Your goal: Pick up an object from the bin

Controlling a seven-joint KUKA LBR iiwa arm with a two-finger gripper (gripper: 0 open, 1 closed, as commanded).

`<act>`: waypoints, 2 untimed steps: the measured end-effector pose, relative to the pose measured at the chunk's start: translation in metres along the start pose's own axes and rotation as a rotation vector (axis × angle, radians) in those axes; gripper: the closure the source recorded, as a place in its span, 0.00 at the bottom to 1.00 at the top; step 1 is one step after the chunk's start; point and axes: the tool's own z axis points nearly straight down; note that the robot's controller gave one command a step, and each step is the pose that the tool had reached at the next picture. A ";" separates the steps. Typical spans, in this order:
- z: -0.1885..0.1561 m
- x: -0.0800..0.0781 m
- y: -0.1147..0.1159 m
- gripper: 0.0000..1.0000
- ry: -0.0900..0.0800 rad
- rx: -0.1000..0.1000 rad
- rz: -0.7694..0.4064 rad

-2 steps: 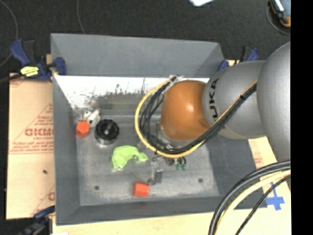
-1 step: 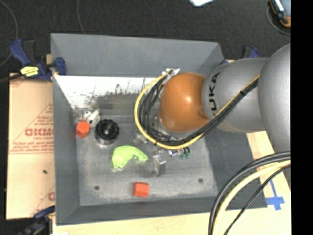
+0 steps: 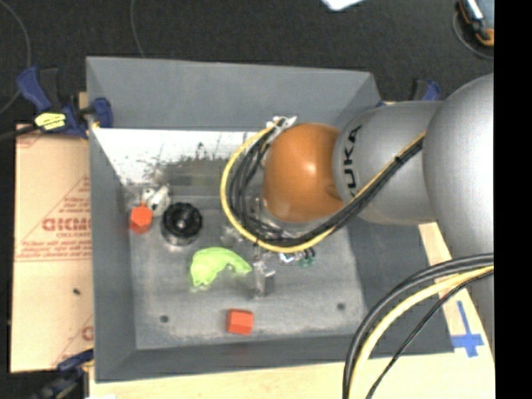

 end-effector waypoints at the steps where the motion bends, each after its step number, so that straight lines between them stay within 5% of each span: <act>1: -0.001 -0.037 0.011 1.00 -0.002 0.000 -0.140; 2: -0.002 -0.037 0.010 1.00 -0.002 0.000 -0.139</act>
Offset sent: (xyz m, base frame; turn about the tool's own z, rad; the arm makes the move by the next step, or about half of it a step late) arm 0.0000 0.0000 0.0000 0.0000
